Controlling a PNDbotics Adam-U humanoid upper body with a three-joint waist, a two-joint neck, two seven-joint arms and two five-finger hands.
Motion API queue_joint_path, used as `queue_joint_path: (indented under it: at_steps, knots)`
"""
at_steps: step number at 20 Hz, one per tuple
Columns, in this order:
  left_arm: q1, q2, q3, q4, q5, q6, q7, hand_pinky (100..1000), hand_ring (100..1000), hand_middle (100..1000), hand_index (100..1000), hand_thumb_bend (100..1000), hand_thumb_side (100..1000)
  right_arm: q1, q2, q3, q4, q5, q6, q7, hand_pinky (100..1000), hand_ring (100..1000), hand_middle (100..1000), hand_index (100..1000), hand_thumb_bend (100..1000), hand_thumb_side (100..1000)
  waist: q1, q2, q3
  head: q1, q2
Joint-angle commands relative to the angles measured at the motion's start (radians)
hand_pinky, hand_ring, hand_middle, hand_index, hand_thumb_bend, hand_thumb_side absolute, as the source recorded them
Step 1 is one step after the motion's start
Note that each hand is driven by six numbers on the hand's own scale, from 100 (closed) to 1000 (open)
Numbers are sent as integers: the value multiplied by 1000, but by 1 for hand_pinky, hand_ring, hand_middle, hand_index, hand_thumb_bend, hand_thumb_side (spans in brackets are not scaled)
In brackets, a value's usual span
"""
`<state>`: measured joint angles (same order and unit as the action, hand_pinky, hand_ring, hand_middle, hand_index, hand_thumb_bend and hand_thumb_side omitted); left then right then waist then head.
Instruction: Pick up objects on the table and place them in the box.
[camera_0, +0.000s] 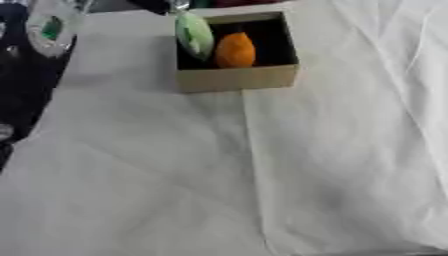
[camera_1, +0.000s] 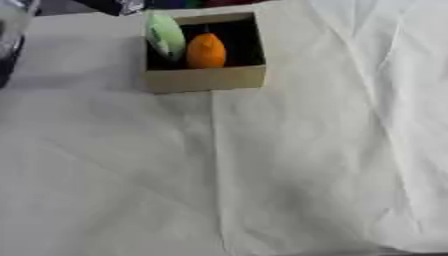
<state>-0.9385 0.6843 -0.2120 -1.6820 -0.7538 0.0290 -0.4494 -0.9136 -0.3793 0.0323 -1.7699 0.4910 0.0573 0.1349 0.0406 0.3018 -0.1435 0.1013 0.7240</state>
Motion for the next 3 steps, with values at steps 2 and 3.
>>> queue_joint_path:
  at_steps: [2,3]
  knots:
    - [81,99,57,-217,89,63,47,815,774,795,888,333,574,-7,-31,-16,-32,-3,5,-14,835,868,767,796,100,758,-8,-29,8,-10,13]
    - [109,109,69,-255,111,80,62,815,768,793,888,315,583,-5,-32,-17,-36,-5,6,-17,838,869,769,798,100,765,-10,-29,10,-11,13]
